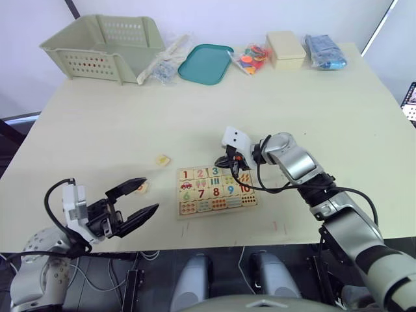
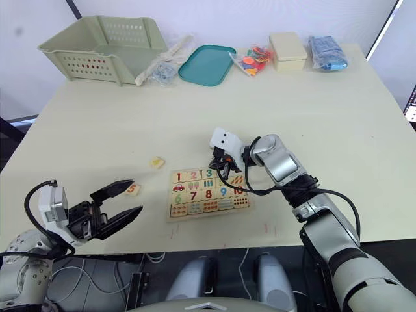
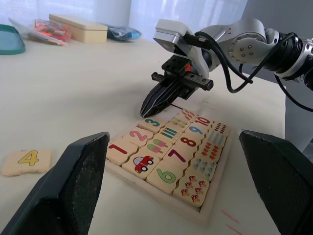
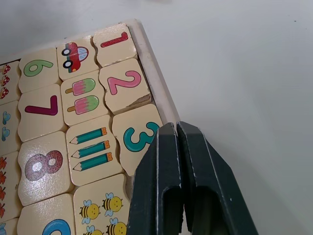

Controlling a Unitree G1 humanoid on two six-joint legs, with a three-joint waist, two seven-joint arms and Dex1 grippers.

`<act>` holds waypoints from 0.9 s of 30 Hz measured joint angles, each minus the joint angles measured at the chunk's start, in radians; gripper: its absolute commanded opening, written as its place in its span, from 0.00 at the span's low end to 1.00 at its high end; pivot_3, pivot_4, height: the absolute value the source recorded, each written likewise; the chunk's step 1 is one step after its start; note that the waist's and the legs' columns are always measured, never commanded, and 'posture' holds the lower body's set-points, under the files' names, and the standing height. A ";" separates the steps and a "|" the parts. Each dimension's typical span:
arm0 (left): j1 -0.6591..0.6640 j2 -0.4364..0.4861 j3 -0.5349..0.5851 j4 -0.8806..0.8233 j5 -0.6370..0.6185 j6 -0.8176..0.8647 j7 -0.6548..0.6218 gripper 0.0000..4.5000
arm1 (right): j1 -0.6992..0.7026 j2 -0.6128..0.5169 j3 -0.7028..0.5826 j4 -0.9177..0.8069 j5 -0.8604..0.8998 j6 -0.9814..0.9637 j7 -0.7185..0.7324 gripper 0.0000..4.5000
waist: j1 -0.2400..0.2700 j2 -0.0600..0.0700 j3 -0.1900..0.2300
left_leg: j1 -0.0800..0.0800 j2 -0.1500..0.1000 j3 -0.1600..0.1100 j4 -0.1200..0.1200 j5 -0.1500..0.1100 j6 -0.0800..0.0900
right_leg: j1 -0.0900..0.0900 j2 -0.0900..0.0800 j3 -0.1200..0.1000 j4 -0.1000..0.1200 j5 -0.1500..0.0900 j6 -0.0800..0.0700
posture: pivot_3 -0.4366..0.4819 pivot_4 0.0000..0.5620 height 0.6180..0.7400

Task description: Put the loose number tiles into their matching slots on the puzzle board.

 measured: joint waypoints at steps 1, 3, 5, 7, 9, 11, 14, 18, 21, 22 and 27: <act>0.000 0.000 0.000 -0.003 0.000 0.001 0.004 1.00 | 0.000 0.000 0.000 0.000 -0.001 0.000 0.001 0.01 | 0.000 0.000 0.000 | 0.000 0.000 0.000 0.000 0.000 0.000 | 0.000 0.000 0.000 0.000 0.000 0.000 | 0.48 0.27 1.00; 0.002 -0.001 0.000 -0.013 0.000 0.003 0.008 1.00 | 0.000 0.000 0.000 0.000 -0.002 0.000 0.005 0.01 | 0.000 0.000 0.000 | 0.000 0.000 0.000 0.000 0.000 0.000 | 0.000 0.000 0.000 0.000 0.000 0.000 | 0.48 0.27 1.00; 0.003 -0.001 -0.001 -0.023 0.000 0.008 0.018 1.00 | 0.000 0.001 0.000 -0.001 -0.004 0.002 0.006 0.01 | 0.000 0.000 0.000 | 0.000 0.000 0.000 0.000 0.000 0.000 | 0.000 0.000 0.000 0.000 0.000 0.000 | 0.48 0.27 1.00; 0.007 -0.001 -0.001 -0.037 -0.001 0.017 0.027 1.00 | 0.000 0.000 0.000 -0.004 -0.007 0.006 0.008 0.01 | 0.000 0.000 0.000 | 0.000 0.000 0.000 0.000 0.000 0.000 | 0.000 0.000 0.000 0.000 0.000 0.000 | 0.48 0.27 1.00; 0.007 -0.001 -0.002 -0.045 -0.005 0.023 0.030 1.00 | 0.000 0.001 0.000 -0.008 -0.009 0.012 0.010 0.01 | 0.000 0.000 0.000 | 0.000 0.000 0.000 0.000 0.000 0.000 | 0.000 0.000 0.000 0.000 0.000 0.000 | 0.48 0.27 1.00; 0.007 -0.001 -0.002 -0.049 -0.007 0.025 0.034 1.00 | 0.000 0.001 0.000 -0.010 -0.010 0.016 0.012 0.01 | 0.000 0.000 0.000 | 0.000 0.000 0.000 0.000 0.000 0.000 | 0.000 0.000 0.000 0.000 0.000 0.000 | 0.48 0.27 1.00; 0.007 -0.001 -0.002 -0.055 -0.007 0.029 0.041 1.00 | 0.000 0.002 0.000 -0.016 -0.011 0.020 0.016 0.01 | 0.000 0.000 0.000 | 0.000 0.000 0.000 0.000 0.000 0.000 | 0.000 0.000 0.000 0.000 0.000 0.000 | 0.48 0.27 1.00; 0.007 -0.001 -0.002 -0.055 -0.007 0.034 0.044 1.00 | 0.002 0.002 0.000 -0.026 -0.011 0.022 0.017 0.01 | 0.000 0.000 0.000 | 0.000 0.000 0.000 0.000 0.000 0.000 | 0.000 0.000 0.000 0.000 0.000 0.000 | 0.48 0.27 1.00; 0.008 -0.001 -0.002 -0.056 -0.007 0.039 0.045 1.00 | 0.004 0.003 0.000 -0.030 -0.011 0.026 0.017 0.01 | 0.000 0.000 0.000 | 0.000 0.000 0.000 0.000 0.000 0.000 | 0.000 0.000 0.000 0.000 0.000 0.000 | 0.48 0.27 1.00; 0.008 -0.001 -0.002 -0.058 -0.007 0.041 0.047 1.00 | 0.006 0.003 0.000 -0.031 -0.011 0.028 0.017 0.01 | 0.000 0.000 0.000 | 0.000 0.000 0.000 0.000 0.000 0.000 | 0.000 0.000 0.000 0.000 0.000 0.000 | 0.48 0.27 1.00; 0.007 -0.001 -0.002 -0.083 -0.007 0.047 0.057 1.00 | 0.012 0.002 0.000 -0.054 -0.010 0.041 0.020 0.01 | 0.000 0.000 0.000 | 0.000 0.000 0.000 0.000 0.000 0.000 | 0.000 0.000 0.000 0.000 0.000 0.000 | 0.48 0.27 1.00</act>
